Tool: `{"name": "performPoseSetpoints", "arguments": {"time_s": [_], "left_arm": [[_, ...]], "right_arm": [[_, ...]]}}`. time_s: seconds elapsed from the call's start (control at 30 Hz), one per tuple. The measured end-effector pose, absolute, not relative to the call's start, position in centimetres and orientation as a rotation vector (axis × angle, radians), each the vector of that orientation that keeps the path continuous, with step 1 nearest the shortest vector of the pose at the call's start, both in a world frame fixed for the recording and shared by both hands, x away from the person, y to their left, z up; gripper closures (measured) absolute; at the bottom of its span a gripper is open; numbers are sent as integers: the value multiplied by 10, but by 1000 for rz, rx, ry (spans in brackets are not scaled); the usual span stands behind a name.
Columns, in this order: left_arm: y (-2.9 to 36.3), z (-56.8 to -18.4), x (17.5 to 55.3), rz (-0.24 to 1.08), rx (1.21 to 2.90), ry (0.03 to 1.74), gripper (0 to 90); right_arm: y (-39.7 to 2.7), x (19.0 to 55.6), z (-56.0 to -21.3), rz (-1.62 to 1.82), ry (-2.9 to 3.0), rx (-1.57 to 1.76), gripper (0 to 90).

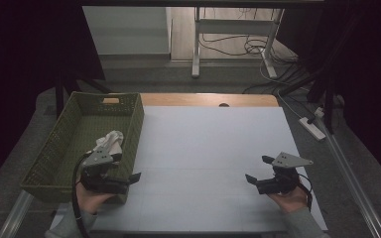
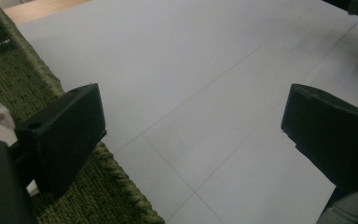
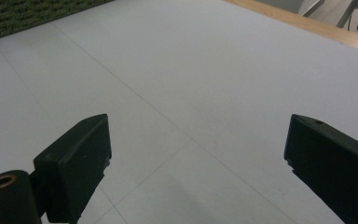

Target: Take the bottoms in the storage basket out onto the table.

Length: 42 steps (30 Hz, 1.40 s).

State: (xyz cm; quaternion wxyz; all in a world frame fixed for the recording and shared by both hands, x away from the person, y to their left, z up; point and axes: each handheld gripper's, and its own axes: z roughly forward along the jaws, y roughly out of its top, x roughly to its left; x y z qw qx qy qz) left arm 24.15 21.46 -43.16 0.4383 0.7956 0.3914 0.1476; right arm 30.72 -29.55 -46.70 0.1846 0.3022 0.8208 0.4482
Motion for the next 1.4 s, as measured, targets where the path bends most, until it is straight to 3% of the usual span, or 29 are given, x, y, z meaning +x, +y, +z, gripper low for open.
{"name": "performPoseSetpoints", "arguments": {"time_s": [1.4], "left_arm": [[221,-429,252,350,1983,997,73]], "right_arm": [[-291,312,-479,1152,2399,875,76]]}}
